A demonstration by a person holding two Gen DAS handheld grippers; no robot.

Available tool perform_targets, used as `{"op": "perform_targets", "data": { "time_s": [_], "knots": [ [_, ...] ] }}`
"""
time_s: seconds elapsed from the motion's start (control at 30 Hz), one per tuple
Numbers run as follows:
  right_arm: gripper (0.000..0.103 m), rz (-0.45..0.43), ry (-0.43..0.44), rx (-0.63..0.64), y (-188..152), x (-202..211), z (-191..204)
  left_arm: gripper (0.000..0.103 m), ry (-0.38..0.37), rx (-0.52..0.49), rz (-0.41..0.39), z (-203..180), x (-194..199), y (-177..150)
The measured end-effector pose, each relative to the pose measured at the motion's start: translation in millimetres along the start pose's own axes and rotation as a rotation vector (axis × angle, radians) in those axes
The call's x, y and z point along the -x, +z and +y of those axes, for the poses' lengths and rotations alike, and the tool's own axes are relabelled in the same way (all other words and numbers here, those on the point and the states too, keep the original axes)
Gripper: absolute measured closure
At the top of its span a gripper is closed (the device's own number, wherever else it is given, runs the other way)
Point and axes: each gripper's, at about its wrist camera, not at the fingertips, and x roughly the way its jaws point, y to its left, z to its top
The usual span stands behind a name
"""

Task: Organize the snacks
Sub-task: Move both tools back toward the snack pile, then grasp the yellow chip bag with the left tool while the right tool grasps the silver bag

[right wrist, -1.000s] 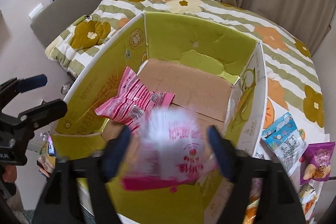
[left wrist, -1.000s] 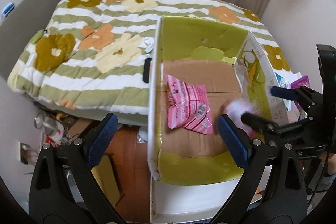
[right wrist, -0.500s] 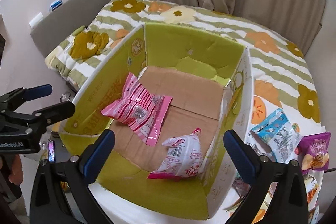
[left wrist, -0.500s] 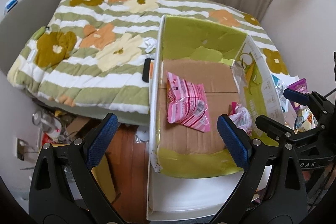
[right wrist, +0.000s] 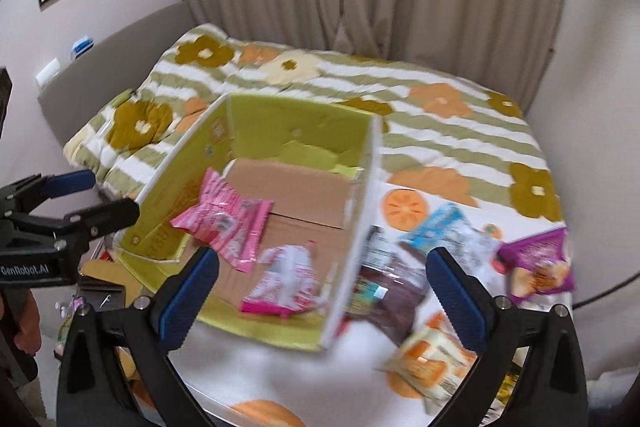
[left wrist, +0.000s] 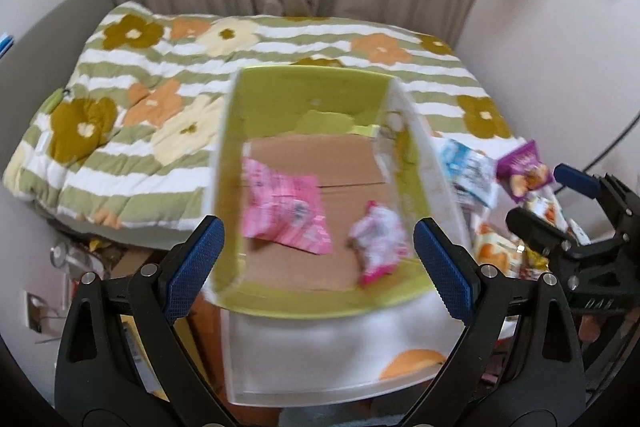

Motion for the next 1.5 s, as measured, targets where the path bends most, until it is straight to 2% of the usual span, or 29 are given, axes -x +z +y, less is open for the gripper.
{"op": "perform_targets", "data": {
  "time_s": [0.2,0.43,0.6,0.8,0.97,1.1,1.37,1.5],
  "knots": [
    [0.000,-0.017,-0.069,-0.025,-30.2,47.8,-67.2,0.008,-0.075,-0.050,-0.011,-82.4,11.4,-18.3],
    [0.000,-0.010,-0.141,-0.041,-72.9,97.0,-156.1,0.008,-0.149,-0.140,0.013,-205.1,13.9,-51.6],
    [0.000,0.008,-0.153,-0.055,-105.6,116.4,-213.8,0.008,-0.199,-0.182,0.088,-286.4,-2.8,-86.9],
    [0.000,0.059,-0.133,-0.084,-143.8,109.4,-268.6,0.008,-0.239,-0.266,0.215,-357.5,-36.7,-135.0],
    [0.000,0.100,-0.090,-0.136,-174.1,87.5,-301.0,0.008,-0.243,-0.316,0.297,-382.7,-73.6,-167.9],
    [0.000,0.119,-0.072,-0.152,-192.0,69.0,-311.2,0.008,-0.232,-0.351,0.336,-391.3,-106.5,-183.6],
    [0.000,0.163,-0.049,-0.134,-210.9,32.1,-317.8,0.008,-0.153,-0.418,0.332,-398.4,-143.5,-191.0],
    [0.000,0.181,-0.046,-0.121,-215.3,21.6,-316.6,0.008,-0.167,-0.388,0.343,-386.9,-150.4,-183.3]
  ]
}}
